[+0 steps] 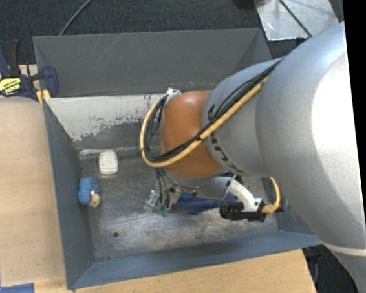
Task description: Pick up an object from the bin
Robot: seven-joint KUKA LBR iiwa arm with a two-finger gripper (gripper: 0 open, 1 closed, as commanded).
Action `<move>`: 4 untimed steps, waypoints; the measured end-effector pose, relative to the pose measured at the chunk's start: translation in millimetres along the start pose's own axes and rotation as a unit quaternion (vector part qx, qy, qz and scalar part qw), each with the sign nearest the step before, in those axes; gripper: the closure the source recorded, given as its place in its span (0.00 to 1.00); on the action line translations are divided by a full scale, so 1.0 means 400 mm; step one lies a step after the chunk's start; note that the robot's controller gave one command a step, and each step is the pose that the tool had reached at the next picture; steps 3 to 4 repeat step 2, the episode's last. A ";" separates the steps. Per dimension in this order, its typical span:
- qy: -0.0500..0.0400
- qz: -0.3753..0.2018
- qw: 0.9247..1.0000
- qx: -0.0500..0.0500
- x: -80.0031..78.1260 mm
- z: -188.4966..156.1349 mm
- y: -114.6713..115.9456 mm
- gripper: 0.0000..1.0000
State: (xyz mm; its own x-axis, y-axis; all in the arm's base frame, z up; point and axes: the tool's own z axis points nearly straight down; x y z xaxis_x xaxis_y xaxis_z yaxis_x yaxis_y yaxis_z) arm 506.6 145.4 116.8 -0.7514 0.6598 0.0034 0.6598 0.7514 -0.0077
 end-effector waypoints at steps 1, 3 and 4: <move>-0.004 0.014 1.000 -0.006 -0.015 -0.175 -0.083 1.00; -0.006 -0.069 0.998 -0.007 -0.088 -0.446 0.036 1.00; -0.006 -0.069 0.998 -0.007 -0.088 -0.446 0.036 1.00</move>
Offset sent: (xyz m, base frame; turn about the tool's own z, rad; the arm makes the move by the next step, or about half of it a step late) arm -0.0176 -0.0267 0.0666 0.0259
